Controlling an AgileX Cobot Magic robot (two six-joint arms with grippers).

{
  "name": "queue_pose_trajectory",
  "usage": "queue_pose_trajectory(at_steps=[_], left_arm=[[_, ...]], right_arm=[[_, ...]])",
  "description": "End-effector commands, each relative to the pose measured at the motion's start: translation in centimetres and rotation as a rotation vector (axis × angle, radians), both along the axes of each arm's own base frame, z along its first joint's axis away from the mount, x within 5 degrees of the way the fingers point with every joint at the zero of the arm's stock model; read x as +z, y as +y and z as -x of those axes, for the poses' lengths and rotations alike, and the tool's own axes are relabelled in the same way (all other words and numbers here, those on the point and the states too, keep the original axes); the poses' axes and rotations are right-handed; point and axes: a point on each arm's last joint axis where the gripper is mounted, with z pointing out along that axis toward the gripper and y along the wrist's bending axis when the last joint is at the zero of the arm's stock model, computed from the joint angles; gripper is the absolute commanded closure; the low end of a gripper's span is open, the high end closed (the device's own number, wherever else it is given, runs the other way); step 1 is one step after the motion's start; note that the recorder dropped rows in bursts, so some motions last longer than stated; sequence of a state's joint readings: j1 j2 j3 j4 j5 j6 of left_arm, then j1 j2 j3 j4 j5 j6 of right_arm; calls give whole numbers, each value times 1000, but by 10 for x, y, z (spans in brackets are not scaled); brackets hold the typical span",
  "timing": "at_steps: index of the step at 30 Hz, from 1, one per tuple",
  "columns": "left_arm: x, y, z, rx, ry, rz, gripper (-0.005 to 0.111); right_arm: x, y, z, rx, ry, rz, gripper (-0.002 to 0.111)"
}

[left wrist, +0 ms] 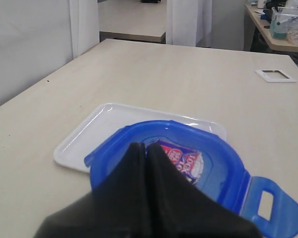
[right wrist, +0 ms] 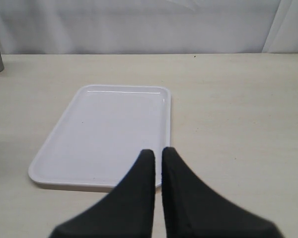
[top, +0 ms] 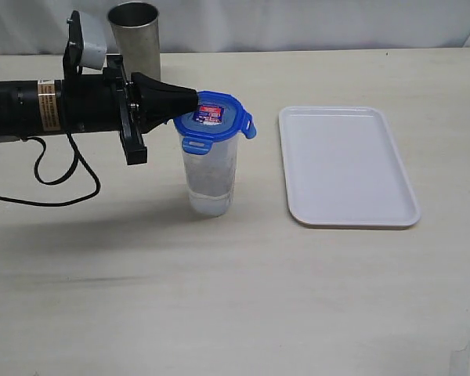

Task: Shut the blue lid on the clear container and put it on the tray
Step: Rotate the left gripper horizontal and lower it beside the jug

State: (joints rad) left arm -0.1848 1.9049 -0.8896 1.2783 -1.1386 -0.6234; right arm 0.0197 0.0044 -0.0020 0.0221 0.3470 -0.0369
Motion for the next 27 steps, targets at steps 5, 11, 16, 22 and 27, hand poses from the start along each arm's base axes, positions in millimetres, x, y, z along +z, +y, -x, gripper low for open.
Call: queue_pose_trajectory(at_steps=[5,11,16,22,27], left_arm=[[-2,-2,2,-28,0,5,107],[4,-2,2,-45,-70,55,105],[18,12,-2,9,-116,67,74],[31,49,-6,69,-136,31,34],[23,66,1,3,-43,-54,28]], right_arm=[[0,-1,0,-7,-4,8,103],[0,-1,0,-7,-4,8,103],[0,-1,0,-7,-4,8,103],[0,-1,0,-7,-4,8,103],[0,-1,0,-7,-4,8,103]])
